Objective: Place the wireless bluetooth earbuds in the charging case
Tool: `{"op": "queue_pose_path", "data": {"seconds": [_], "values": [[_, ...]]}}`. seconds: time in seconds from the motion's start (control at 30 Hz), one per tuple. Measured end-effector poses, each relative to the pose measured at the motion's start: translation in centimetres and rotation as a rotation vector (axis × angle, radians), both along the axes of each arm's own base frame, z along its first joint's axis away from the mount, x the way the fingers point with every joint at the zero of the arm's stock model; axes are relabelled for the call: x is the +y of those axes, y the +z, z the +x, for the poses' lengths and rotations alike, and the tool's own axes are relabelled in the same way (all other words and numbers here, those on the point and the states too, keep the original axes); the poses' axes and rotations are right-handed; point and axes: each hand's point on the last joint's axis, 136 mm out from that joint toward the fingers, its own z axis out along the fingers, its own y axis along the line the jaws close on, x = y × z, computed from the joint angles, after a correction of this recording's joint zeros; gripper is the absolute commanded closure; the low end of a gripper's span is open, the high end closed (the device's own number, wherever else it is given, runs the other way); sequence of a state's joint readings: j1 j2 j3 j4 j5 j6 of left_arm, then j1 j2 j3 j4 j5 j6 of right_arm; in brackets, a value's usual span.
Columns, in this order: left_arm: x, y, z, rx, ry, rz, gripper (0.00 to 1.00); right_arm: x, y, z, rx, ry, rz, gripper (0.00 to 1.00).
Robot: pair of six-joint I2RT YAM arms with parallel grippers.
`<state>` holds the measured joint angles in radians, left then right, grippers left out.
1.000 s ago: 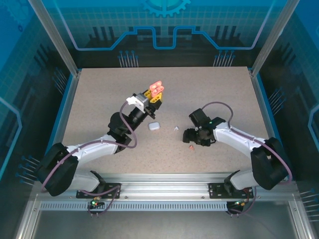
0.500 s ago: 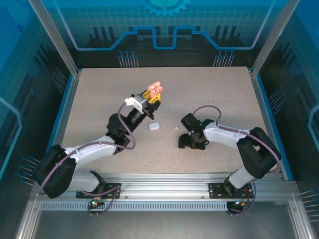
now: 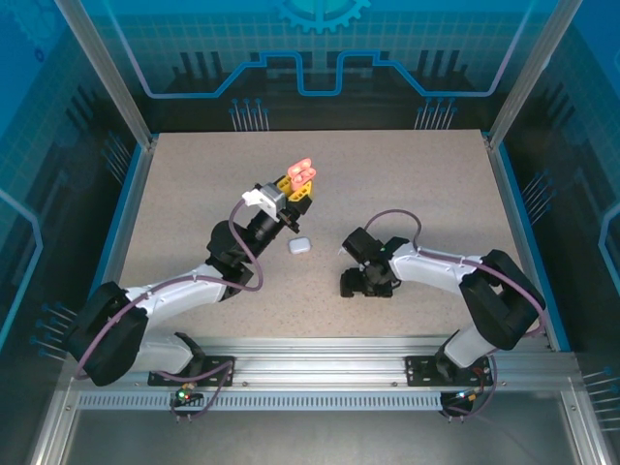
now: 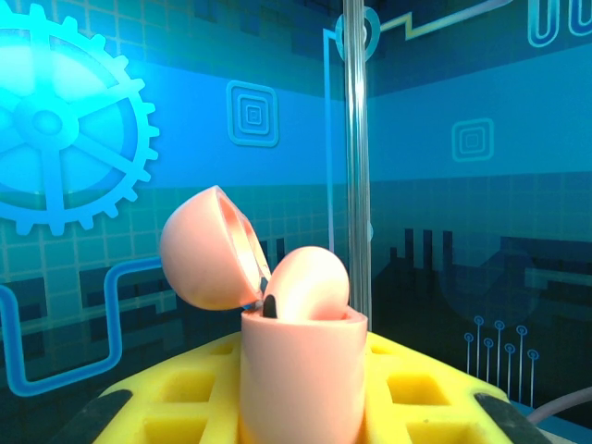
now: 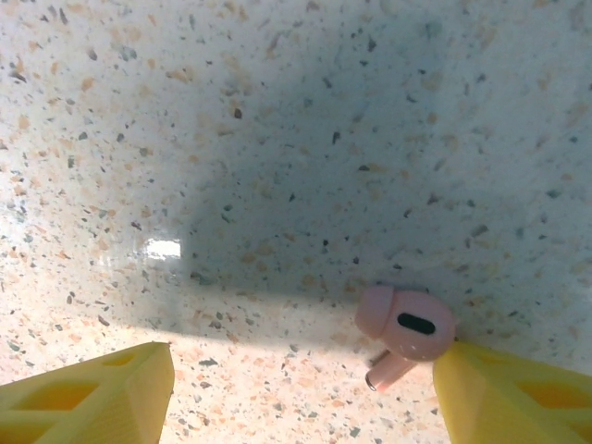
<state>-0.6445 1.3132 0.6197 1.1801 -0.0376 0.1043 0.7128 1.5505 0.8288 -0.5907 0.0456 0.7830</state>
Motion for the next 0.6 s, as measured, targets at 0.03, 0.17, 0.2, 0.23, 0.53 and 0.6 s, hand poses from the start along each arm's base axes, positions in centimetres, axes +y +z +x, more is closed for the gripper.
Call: {"op": "queue_pose_path", "data": {"seconds": [0.03,0.17,0.2,0.23,0.53,0.6], "values": [[0.0,0.0,0.0,0.000,0.000,0.000,1.00,-0.2,0.0,-0.1,0.004,-0.004,-0.007,0.25],[0.0,0.0,0.0,0.000,0.000,0.000,1.00,-0.9,0.4,0.1,0.000,-0.022,-0.053,0.25],[0.0,0.0,0.0,0.000,0.000,0.000,1.00,-1.2,0.7,0.2,-0.003,-0.029,-0.068,0.25],[0.0,0.0,0.0,0.000,0.000,0.000,1.00,-1.3,1.0,0.4,-0.010,-0.036,-0.080,0.26],[0.0,0.0,0.0,0.000,0.000,0.000,1.00,-1.2,1.7,2.3,-0.037,-0.076,-0.139,0.41],[0.0,0.0,0.0,0.000,0.000,0.000,1.00,-1.4,1.2,2.1,-0.020,-0.079,-0.159,0.44]]}}
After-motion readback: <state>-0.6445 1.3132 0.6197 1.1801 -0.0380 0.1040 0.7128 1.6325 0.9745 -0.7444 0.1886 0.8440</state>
